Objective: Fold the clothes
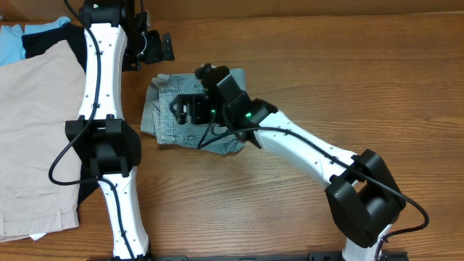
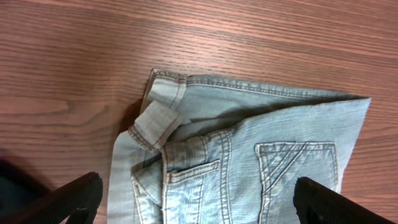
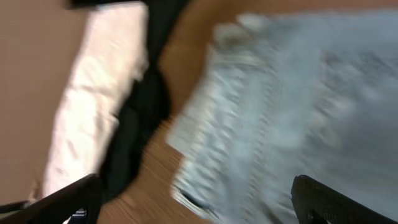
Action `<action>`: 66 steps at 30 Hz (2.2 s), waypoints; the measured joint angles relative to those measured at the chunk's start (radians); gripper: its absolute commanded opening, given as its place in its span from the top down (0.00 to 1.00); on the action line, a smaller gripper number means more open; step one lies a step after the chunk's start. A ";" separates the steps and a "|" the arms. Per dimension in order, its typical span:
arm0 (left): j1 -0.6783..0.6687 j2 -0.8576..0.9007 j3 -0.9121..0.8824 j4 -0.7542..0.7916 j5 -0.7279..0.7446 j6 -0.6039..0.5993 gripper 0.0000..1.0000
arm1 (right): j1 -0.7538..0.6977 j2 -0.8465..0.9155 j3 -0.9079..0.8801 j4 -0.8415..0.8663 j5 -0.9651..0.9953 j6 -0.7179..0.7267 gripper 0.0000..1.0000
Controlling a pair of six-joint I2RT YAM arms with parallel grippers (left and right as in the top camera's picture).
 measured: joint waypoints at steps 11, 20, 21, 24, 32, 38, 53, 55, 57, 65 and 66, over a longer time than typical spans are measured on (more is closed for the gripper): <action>0.000 0.000 0.000 -0.001 -0.029 0.000 0.00 | -0.293 -0.031 0.003 -0.285 -0.045 -0.048 0.00; 0.000 0.000 0.000 -0.002 -0.034 0.000 0.00 | -0.252 0.069 0.005 -0.339 -0.126 0.081 0.13; 0.000 0.000 0.000 -0.002 -0.034 0.000 0.00 | -0.252 0.080 0.005 -0.352 -0.138 0.094 0.15; 0.000 0.000 0.000 -0.002 -0.035 0.000 0.00 | -0.251 0.097 0.005 -0.377 -0.163 0.119 0.22; 0.000 0.000 0.000 0.000 -0.035 0.000 0.00 | -0.214 0.098 0.005 -0.383 -0.181 0.144 0.74; 0.000 0.000 0.000 0.000 -0.037 0.000 0.00 | -0.201 0.098 0.004 -0.385 -0.185 0.151 0.96; 0.000 0.000 0.000 0.002 -0.038 0.000 0.00 | -0.473 0.098 0.004 -0.391 -0.218 -0.008 0.95; 0.000 0.000 0.000 0.002 -0.038 0.000 0.00 | -0.547 0.098 0.004 -0.379 -0.214 -0.052 0.82; 0.000 0.000 0.000 0.002 -0.039 0.000 0.00 | -0.613 0.098 0.005 -0.375 -0.205 -0.097 0.65; 0.000 0.000 0.000 0.004 -0.039 0.000 0.00 | -0.811 0.095 0.163 -0.528 -0.180 -0.201 0.36; 0.000 0.000 0.000 0.005 -0.039 0.000 0.00 | -0.803 0.092 0.187 -0.550 -0.181 -0.209 0.33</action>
